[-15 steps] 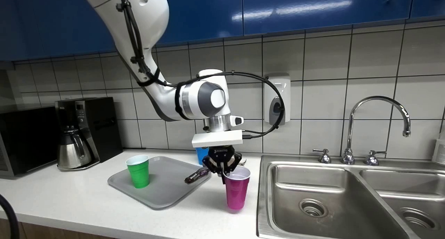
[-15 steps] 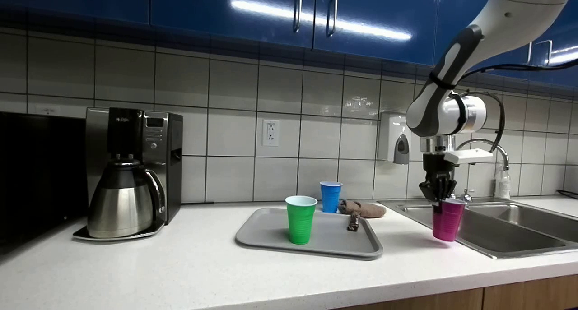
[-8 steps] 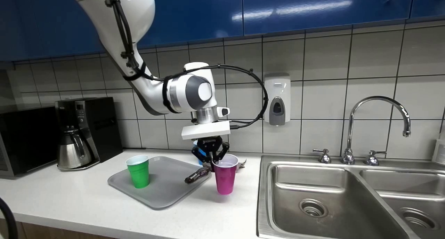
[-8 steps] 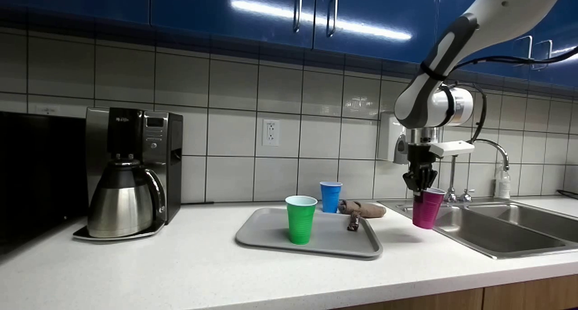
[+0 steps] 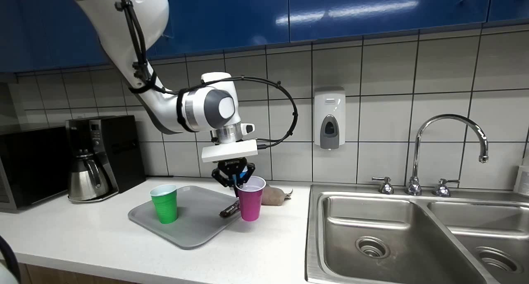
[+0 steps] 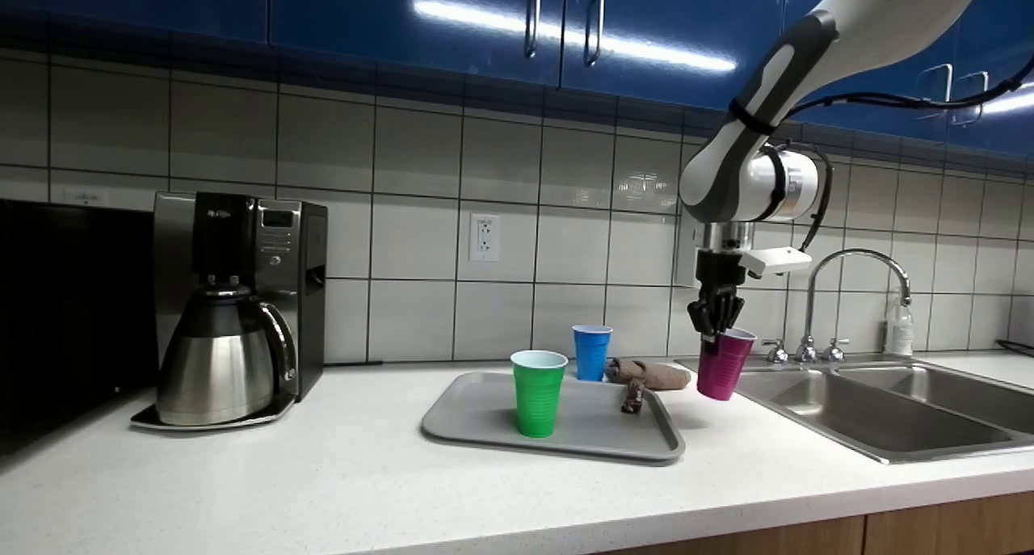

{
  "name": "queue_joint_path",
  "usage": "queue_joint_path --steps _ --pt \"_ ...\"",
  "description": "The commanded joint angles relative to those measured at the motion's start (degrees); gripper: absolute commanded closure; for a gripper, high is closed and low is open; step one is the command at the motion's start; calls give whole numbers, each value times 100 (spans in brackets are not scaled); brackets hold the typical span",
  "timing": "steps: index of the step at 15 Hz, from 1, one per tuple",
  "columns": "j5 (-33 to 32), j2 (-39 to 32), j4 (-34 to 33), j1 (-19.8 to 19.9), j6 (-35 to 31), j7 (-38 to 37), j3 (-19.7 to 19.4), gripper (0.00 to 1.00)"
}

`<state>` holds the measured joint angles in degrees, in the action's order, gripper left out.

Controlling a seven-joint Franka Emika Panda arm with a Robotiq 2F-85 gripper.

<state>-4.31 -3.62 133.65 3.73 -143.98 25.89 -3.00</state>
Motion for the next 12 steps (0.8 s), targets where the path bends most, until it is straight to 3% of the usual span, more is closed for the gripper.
queue_joint_path --steps 1,12 --pt "183 218 229 -58 -169 331 137 99" --pt "221 485 749 -430 -525 593 432 99"
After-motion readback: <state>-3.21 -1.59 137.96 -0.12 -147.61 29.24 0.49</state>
